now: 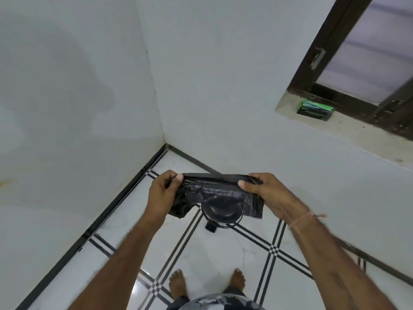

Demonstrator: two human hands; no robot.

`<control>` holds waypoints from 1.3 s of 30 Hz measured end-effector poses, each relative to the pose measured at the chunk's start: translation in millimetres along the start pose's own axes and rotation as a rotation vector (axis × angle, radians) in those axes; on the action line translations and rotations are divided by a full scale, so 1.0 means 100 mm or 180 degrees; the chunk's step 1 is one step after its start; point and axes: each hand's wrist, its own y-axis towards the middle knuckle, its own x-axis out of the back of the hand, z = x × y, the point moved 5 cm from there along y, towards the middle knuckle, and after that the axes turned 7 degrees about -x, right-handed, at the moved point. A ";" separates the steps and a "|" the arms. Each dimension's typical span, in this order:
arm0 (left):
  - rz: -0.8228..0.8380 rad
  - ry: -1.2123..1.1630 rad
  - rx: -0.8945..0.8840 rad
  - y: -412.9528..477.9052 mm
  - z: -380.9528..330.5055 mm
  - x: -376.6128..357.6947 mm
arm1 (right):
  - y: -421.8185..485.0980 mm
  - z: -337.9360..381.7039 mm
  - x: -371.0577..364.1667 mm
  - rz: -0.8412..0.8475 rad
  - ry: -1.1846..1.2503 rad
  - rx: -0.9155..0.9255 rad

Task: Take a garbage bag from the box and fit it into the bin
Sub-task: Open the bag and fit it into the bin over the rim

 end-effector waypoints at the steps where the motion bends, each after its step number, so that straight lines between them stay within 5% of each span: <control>1: 0.0022 0.0101 -0.0059 0.03 0.02 0.07 | -0.02 0.01 -0.03 -0.0170 0.0145 0.0083; 7: 0.0924 0.0150 0.0185 0.01 0.02 0.09 | -0.12 0.10 -0.30 -0.0310 0.0361 0.0198; 14: 0.1806 -0.0755 0.0290 -0.12 -0.43 -0.42 | -0.13 0.34 -0.61 -0.0042 0.0091 0.0324; 23: 0.1081 -0.0858 0.0278 -0.06 -0.58 -0.54 | -0.24 0.26 -0.42 -0.0241 0.0765 0.0393; 31: 0.0970 -0.1015 0.0418 0.01 -0.69 -0.59 | -0.14 0.49 -0.34 -0.0001 0.0089 0.0657; 33: 0.0787 -0.1090 0.0466 0.02 -0.68 -0.61 | -0.11 0.52 -0.29 -0.0609 -0.0056 0.0768; 36: 0.0343 -0.1285 0.0489 0.05 -0.66 -0.65 | -0.29 0.54 -0.19 -0.2260 -0.0432 0.1321; 39: 0.0365 -0.1500 0.0559 0.10 -0.70 -0.76 | -0.28 0.45 -0.40 -0.1330 0.0316 0.1206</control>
